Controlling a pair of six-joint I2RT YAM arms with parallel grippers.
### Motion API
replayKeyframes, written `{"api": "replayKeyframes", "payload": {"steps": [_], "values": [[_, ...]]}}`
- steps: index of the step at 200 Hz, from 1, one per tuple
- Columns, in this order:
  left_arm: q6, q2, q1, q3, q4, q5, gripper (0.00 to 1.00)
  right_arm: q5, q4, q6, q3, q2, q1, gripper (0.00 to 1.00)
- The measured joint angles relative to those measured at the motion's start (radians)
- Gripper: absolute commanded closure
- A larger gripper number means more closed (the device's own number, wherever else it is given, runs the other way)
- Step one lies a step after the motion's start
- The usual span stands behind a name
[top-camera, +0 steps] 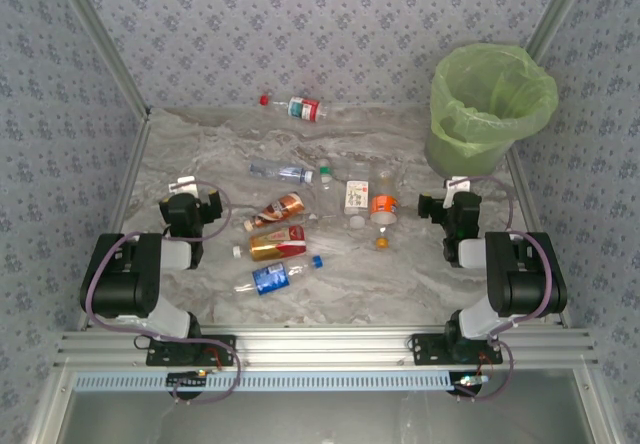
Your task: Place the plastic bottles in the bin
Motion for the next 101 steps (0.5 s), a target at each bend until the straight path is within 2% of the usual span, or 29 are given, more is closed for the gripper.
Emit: {"api": "replayKeyframes", "payload": {"steps": [54,101], "values": [[0.011,-0.009,0.0,0.023,-0.05,0.026,0.01,0.004,-0.039,-0.002,0.014,-0.018,0.009,0.01],[0.029,-0.119,0.0,0.072,-0.164,0.061,0.01,-0.005,-0.169,-0.011,0.052,-0.175,0.021,0.01]]}}
